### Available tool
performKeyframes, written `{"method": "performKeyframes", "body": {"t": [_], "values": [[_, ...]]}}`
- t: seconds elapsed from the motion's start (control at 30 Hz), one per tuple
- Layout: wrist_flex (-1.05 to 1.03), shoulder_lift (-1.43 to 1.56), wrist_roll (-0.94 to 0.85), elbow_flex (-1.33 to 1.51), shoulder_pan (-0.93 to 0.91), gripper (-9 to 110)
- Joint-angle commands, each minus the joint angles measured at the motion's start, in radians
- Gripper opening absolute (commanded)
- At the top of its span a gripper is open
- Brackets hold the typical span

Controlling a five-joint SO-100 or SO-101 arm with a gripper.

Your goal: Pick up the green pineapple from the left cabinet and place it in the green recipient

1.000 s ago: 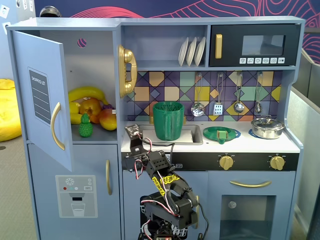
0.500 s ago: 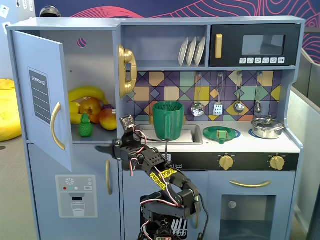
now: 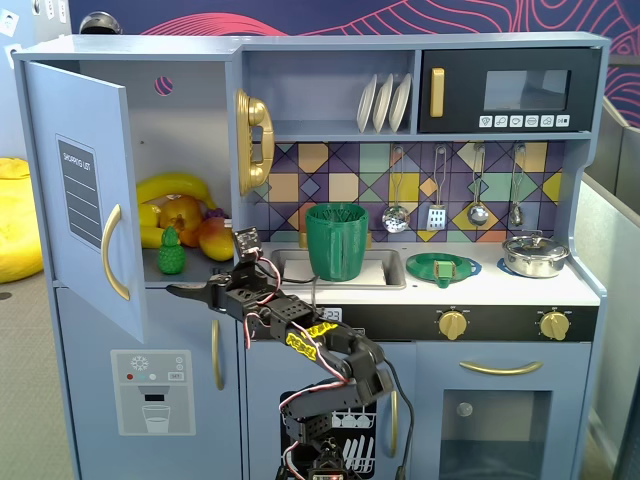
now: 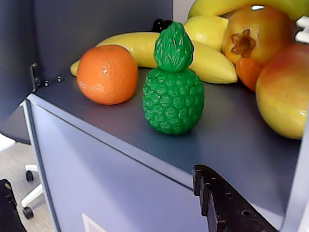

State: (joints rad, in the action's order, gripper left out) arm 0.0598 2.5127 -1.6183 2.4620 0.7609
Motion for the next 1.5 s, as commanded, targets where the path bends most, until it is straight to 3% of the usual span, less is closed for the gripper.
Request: {"method": "performKeyframes", "body": {"t": [0.0, 0.63, 1.47], "values": [[0.091, -0.072, 0.002, -0.107, -0.006, 43], [0.247, -0.472, -0.054, -0.348, -0.087, 41], [0.281, -0.769, -0.095, -0.646, -0.046, 39]]}}
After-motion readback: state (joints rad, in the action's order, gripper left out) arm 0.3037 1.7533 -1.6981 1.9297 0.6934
